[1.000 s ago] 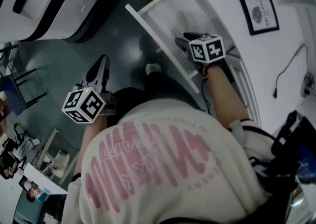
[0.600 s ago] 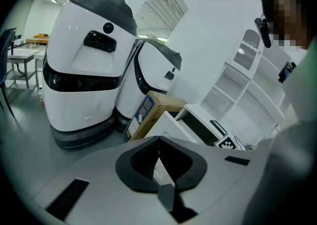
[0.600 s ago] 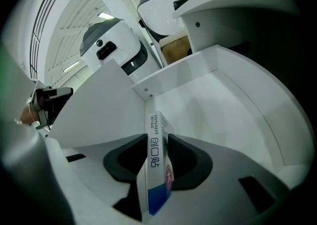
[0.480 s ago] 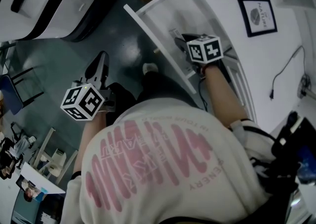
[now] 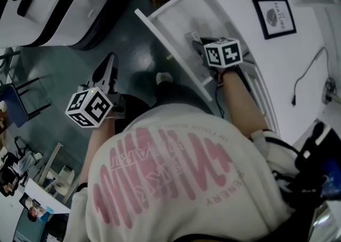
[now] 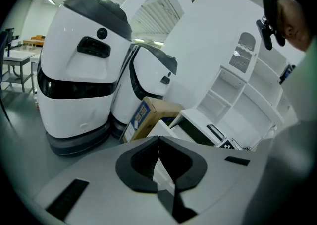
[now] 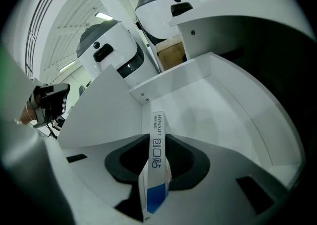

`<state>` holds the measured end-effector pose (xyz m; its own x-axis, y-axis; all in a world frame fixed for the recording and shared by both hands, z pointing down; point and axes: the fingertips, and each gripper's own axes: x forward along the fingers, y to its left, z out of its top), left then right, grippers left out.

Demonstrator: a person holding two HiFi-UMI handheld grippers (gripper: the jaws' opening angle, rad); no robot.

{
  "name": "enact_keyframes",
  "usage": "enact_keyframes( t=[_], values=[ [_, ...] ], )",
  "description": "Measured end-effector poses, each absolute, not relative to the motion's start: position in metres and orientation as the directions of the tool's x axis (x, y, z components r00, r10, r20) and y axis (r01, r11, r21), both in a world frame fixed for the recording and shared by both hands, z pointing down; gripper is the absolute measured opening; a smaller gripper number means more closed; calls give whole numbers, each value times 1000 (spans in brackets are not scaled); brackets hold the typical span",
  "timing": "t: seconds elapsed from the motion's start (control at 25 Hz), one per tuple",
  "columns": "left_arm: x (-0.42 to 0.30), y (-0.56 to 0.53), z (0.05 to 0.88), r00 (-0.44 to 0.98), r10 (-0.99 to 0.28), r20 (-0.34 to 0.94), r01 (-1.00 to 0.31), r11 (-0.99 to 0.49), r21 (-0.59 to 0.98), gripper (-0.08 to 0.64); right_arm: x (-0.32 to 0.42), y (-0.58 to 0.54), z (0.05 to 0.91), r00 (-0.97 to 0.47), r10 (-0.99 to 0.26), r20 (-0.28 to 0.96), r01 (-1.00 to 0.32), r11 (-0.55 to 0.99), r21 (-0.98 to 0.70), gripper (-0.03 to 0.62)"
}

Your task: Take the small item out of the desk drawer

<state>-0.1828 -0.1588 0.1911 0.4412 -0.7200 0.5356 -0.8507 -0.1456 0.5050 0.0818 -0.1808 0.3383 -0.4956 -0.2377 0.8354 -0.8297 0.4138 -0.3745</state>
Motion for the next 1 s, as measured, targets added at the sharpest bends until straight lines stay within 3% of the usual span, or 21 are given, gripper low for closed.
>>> enact_keyframes(
  t=[1.0],
  values=[
    [-163,-194,115,473,-819,325,-804,-250,540,29,89,-224,223,-474,-436,765,-856,432,-284,105]
  ],
)
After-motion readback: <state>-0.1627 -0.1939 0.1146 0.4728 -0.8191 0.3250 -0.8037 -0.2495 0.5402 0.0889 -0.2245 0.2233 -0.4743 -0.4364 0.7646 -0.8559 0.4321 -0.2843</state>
